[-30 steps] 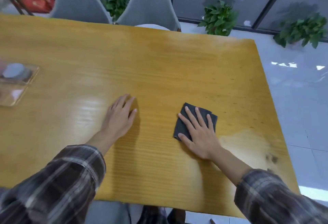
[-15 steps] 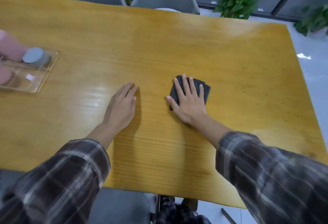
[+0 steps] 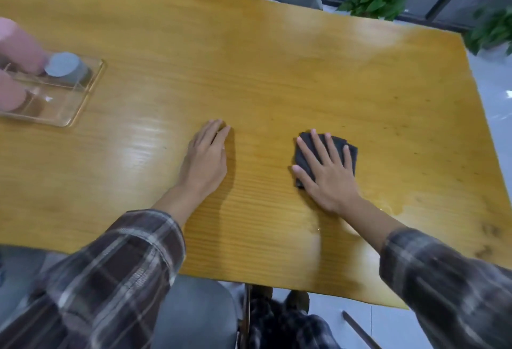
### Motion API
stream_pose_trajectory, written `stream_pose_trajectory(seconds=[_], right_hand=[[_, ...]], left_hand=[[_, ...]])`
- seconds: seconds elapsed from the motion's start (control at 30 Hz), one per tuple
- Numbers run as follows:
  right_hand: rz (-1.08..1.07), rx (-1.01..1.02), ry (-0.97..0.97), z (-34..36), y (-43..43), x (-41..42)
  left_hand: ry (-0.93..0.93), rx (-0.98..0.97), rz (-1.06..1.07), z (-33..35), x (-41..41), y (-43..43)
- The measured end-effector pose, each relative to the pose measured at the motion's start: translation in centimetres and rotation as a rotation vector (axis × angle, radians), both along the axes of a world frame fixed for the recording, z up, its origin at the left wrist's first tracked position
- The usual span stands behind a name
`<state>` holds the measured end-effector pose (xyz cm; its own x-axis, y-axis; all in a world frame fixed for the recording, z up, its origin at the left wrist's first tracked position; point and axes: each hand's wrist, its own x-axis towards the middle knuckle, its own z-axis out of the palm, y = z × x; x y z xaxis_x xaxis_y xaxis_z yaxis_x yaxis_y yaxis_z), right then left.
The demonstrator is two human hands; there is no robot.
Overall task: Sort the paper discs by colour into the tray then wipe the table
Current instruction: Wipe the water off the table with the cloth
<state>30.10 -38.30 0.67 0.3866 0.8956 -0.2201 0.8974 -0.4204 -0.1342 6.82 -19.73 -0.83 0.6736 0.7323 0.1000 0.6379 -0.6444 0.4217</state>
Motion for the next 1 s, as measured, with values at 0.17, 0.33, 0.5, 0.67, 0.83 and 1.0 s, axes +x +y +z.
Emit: stream_pose_trajectory(seconds=[0.17,0.33,0.5,0.67,0.83,1.0], right_hand=[[-0.043,0.083,-0.035,-0.8,2.1,-5.9],[0.100,0.089,-0.004,-0.3,-5.4,-10.5],[-0.022,0.050,-0.034,-0.1,-11.9,-4.7],[-0.273,0.046,-0.042,-0.5,-8.6,0.9],[-0.160,0.088,-0.061,0.0,-12.2,-3.6],[-0.210,0.040,-0.030,0.2,-19.8,-0.6]], left_hand=[[-0.049,0.045,-0.114,-0.1,2.4,-0.2],[-0.052,0.060,-0.202,0.4,5.2,-1.6],[-0.032,0.043,-0.300,0.6,7.6,-4.5],[-0.049,0.054,-0.353,0.7,8.8,-6.1],[-0.061,0.047,-0.378,0.8,11.7,-7.2],[-0.046,0.034,-0.452,0.5,15.0,-9.4]])
